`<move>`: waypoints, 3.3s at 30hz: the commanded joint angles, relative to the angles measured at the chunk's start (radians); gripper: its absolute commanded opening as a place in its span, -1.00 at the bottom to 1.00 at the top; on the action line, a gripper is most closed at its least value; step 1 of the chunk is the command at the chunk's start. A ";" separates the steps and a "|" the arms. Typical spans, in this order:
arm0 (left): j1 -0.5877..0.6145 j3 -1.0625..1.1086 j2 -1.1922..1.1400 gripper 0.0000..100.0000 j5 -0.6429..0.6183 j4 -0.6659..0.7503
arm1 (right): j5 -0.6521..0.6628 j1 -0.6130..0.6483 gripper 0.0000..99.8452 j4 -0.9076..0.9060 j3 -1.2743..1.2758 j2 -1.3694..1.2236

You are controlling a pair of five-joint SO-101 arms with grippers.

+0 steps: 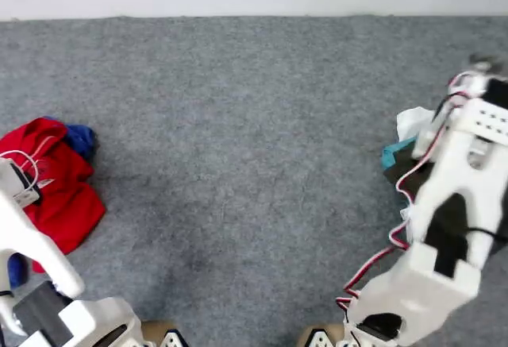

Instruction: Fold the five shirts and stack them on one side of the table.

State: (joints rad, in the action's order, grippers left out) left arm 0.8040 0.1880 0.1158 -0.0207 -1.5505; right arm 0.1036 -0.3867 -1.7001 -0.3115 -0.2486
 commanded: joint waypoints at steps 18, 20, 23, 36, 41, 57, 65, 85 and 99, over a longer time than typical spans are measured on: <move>-0.008 -0.002 0.041 -0.76 0.002 0.008 | -0.041 0.077 -0.36 0.311 0.009 -0.249; -0.008 -0.002 0.041 -0.76 0.002 0.008 | -0.040 0.094 -0.36 0.315 0.009 -0.249; -0.008 -0.002 0.041 -0.76 0.002 0.008 | -0.038 0.110 -0.36 0.329 0.009 -0.249; -0.087 0.102 0.041 -0.76 0.002 0.011 | 0.127 0.108 -0.36 -0.073 -0.241 0.096; -0.347 0.274 0.041 -0.76 0.002 0.011 | 0.186 0.151 -0.36 -0.093 -0.123 0.228; -0.816 0.897 0.054 -0.76 0.002 0.637 | 0.236 0.240 -0.36 -0.027 0.353 0.254; -0.882 0.875 -0.008 -0.76 0.000 0.620 | 0.238 0.343 -0.36 0.061 0.542 0.252; -0.882 0.869 -0.014 -0.76 0.000 0.617 | 0.338 0.395 -0.36 0.079 0.655 0.251; -0.882 0.869 -0.014 -0.76 0.000 0.617 | 0.350 0.395 -0.36 0.091 0.674 0.251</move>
State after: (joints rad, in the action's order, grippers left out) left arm -0.0307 1.0533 0.1588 -0.0207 -0.9521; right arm 0.4411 -0.0015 -1.6126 0.3621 -0.0384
